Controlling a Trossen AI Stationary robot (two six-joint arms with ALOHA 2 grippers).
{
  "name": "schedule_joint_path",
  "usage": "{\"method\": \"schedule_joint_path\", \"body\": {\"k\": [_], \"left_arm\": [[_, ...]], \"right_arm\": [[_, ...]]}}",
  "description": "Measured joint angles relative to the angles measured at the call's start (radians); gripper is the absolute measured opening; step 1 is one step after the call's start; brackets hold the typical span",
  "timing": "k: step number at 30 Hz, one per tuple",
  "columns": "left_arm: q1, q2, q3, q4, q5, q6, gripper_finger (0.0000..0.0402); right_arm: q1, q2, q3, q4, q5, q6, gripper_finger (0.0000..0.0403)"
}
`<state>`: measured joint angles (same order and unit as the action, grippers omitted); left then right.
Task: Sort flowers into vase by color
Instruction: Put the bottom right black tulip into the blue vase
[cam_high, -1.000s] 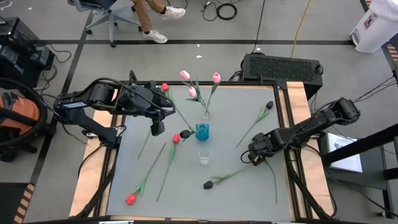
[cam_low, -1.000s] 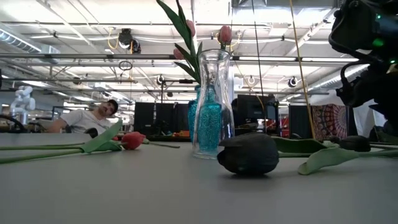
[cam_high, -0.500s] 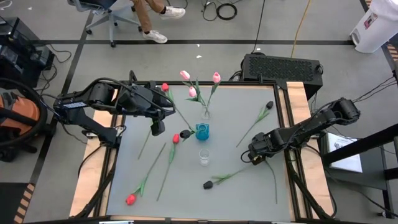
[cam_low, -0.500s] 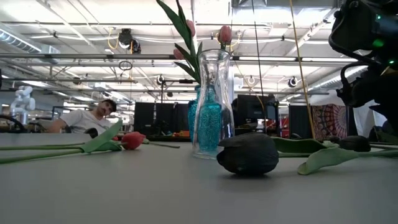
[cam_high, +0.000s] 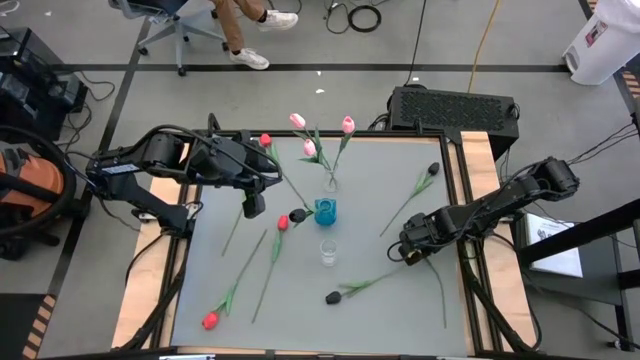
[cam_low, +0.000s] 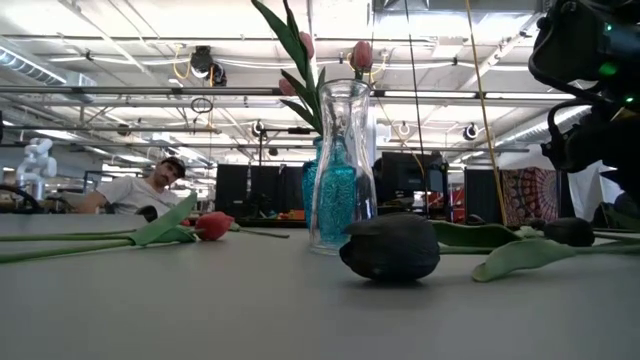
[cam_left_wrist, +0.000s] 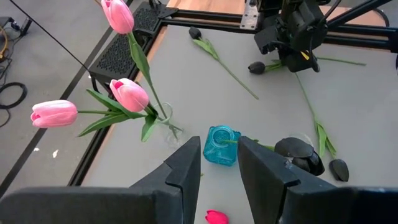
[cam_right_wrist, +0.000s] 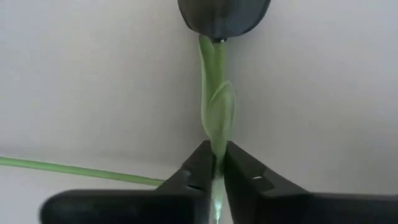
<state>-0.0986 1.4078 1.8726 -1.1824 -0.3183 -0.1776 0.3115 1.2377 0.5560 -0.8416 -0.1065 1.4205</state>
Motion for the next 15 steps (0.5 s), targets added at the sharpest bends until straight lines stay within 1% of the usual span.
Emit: {"method": "schedule_joint_path", "body": {"k": [3,15], "left_arm": [[0.0,0.0,0.0,0.0,0.0,0.0,0.0114],[0.0,0.0,0.0,0.0,0.0,0.0,0.0114]], "right_arm": [[0.0,0.0,0.0,0.003,0.0,-0.016,0.0005],[0.0,0.0,0.0,0.004,0.0,-0.022,0.0001]]}}
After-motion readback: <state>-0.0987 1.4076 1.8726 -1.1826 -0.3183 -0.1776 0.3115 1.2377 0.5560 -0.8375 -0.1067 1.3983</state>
